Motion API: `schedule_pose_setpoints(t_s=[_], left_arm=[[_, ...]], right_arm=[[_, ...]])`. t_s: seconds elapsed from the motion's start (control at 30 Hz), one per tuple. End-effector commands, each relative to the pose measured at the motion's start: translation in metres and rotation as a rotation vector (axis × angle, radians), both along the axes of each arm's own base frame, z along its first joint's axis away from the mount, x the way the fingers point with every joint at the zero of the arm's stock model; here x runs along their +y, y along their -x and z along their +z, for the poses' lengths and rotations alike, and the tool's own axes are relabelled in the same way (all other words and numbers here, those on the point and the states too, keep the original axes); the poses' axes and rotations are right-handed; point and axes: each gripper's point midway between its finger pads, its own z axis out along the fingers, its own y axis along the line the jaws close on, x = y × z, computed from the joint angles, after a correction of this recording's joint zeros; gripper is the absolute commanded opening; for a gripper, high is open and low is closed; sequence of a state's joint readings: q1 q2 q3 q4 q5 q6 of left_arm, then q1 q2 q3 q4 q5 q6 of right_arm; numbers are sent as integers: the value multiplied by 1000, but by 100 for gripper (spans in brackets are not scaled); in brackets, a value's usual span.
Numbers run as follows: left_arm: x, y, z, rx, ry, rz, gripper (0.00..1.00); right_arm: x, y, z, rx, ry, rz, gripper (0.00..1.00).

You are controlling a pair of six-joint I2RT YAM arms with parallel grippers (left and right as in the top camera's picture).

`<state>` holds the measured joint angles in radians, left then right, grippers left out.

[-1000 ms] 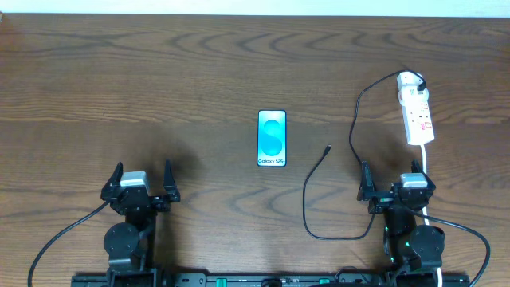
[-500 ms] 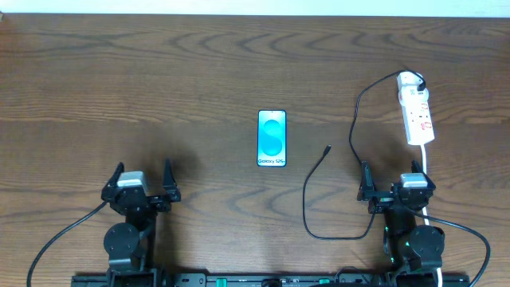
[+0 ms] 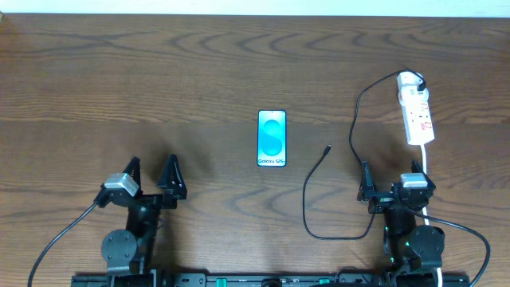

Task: Plug charger to phone and switch on socket
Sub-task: 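Raise the left arm and move the left gripper above the phone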

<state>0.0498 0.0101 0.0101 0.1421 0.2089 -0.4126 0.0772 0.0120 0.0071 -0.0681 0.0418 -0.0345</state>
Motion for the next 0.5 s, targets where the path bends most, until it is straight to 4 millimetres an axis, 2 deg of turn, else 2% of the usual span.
schedule_pose_setpoints(t_s=[0.0, 0.1, 0.3, 0.47], left_arm=[[-7, 5, 24, -61, 20, -40, 97], [-7, 8, 42, -74, 19, -40, 97], [-7, 4, 68, 117, -78, -38, 98], [-7, -8, 94, 268, -70, -49, 99]], right_arm=[[0, 0, -1, 0, 8, -2, 99], [0, 0, -1, 0, 8, -2, 99], [0, 0, -1, 0, 8, -2, 99], [0, 0, -1, 0, 8, -2, 99]])
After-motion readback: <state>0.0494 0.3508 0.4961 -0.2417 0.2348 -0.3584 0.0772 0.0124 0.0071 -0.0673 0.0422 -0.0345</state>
